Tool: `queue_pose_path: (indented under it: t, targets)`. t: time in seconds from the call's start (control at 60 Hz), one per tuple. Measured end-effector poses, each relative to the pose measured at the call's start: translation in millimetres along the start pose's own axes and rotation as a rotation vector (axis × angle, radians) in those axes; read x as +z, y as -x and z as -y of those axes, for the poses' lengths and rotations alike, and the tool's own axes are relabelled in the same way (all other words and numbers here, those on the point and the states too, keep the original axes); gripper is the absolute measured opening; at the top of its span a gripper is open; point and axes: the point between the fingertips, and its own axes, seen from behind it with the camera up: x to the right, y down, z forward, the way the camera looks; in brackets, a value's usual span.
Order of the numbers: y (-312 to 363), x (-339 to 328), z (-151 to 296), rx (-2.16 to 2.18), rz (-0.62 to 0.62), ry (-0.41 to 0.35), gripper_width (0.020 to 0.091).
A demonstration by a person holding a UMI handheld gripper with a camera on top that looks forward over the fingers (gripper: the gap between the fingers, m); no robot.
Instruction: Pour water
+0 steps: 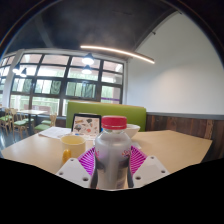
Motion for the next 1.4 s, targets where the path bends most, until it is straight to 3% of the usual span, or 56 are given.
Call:
queue_pose_path:
  t: [0.1,0.233,0.45,0.55,0.683,0.783,0.9,1.0,1.25,1.4]
  targets:
    - [-8,3,-1,0.031,-0.01,0.01,0.0354]
    - [-16,11,-1,-0.04,-0.037,0.043,0.0352]
    - [-18,53,65,-0.741,-0.091,0.045,0.0352]
    - [2,83,96,-1.202,-0.092,-0.001,0.0351]
    - [38,104,92,-1.737,-0.094,-0.081,0.0351]
    - [42,121,80,-1.967,-0.057,-0.101,0.0351]
    - [55,106,83,-2.191,-0.065,-0.191,0.0354]
    - [68,114,88,-2.254,-0.054,-0.239,0.0353]
    - [72,110,89,-2.261,-0.02,-0.242,0.0351]
    - [66,119,115,-2.045,-0.084,-0.264,0.0355]
